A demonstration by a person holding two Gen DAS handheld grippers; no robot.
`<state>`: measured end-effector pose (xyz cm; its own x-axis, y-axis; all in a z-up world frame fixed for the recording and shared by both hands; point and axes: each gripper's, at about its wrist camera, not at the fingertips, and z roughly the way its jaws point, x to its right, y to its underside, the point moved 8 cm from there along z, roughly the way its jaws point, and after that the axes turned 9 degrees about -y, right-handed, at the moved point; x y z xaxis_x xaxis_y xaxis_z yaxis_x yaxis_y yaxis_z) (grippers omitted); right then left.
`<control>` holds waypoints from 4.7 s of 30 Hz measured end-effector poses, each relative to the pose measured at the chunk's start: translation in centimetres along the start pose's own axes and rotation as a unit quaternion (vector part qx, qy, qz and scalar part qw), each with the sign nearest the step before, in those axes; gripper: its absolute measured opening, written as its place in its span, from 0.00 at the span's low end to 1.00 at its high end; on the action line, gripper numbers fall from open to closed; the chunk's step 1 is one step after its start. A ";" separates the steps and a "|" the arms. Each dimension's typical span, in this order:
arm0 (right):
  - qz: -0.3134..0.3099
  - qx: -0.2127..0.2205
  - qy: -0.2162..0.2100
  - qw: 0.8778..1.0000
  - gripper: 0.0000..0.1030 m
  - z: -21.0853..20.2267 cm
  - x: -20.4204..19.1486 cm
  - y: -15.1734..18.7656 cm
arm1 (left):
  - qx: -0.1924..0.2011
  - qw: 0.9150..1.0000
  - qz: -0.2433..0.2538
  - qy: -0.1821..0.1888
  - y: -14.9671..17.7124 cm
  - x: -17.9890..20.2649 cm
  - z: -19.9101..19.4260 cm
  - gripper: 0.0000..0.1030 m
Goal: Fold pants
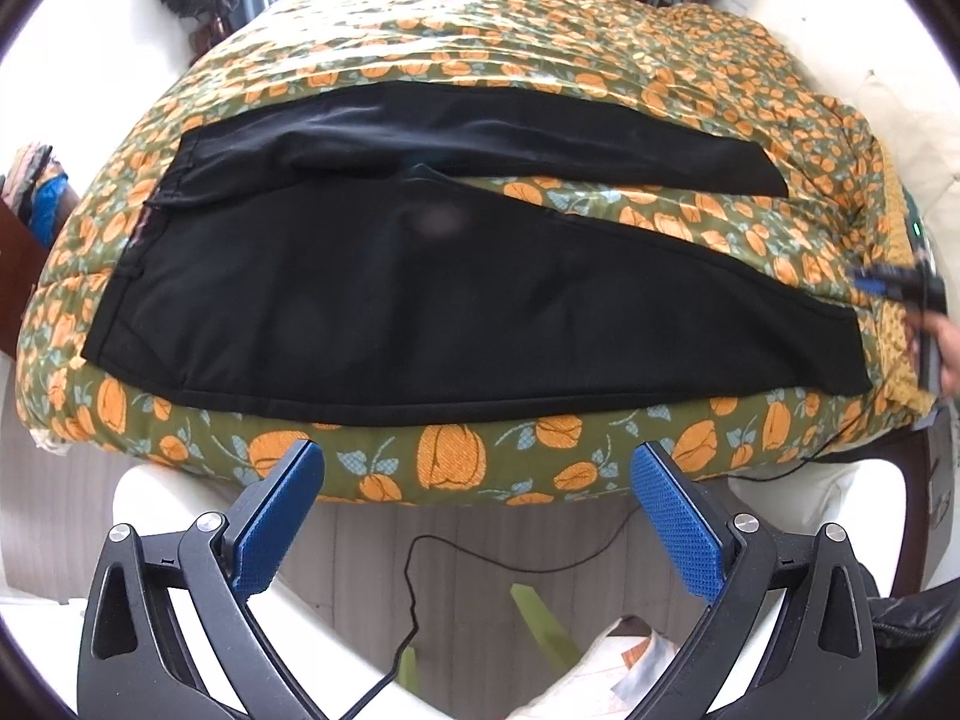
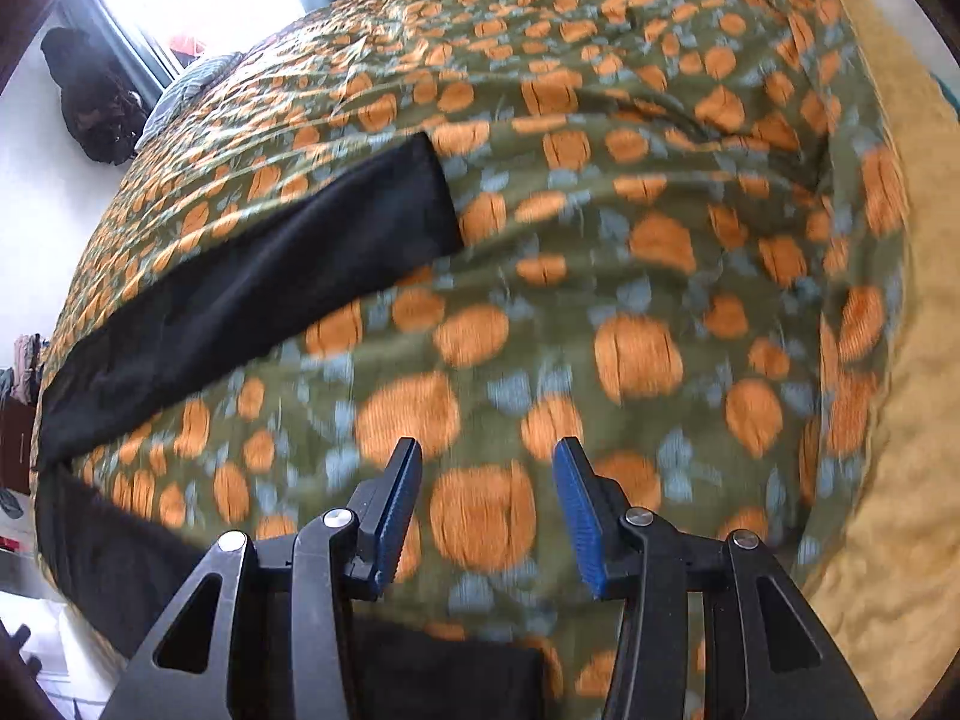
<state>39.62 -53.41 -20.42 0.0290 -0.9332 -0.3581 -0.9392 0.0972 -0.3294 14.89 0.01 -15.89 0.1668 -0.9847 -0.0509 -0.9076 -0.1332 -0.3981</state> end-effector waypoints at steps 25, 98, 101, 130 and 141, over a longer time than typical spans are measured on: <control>-0.107 0.015 0.094 0.990 0.26 1.8 -0.7 7.3 | 0.035 0.998 0.040 -0.016 -0.8 0.8 -0.2 0.99; -0.102 0.105 -0.083 0.986 0.80 3.2 -24.0 16.0 | 0.068 0.997 0.002 -0.030 -5.2 -0.3 12.4 0.99; -0.097 0.109 -0.058 0.988 0.80 5.2 -24.9 19.5 | 0.066 0.997 0.009 -0.030 -4.7 -0.6 13.4 0.99; -0.130 0.090 -0.043 0.987 1.00 9.9 -24.5 21.6 | 0.035 0.998 0.019 -0.056 -3.6 1.7 15.5 0.99; -0.120 0.067 -0.059 0.989 1.00 8.7 -24.4 20.8 | 0.034 0.997 0.022 -0.060 -3.7 1.8 15.8 0.99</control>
<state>22.30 -25.62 -26.14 0.2929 -0.8891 -0.3518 -0.8469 -0.0705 -0.5270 24.61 0.54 -28.99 0.1759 -0.9685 -0.1765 -0.8875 -0.0785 -0.4541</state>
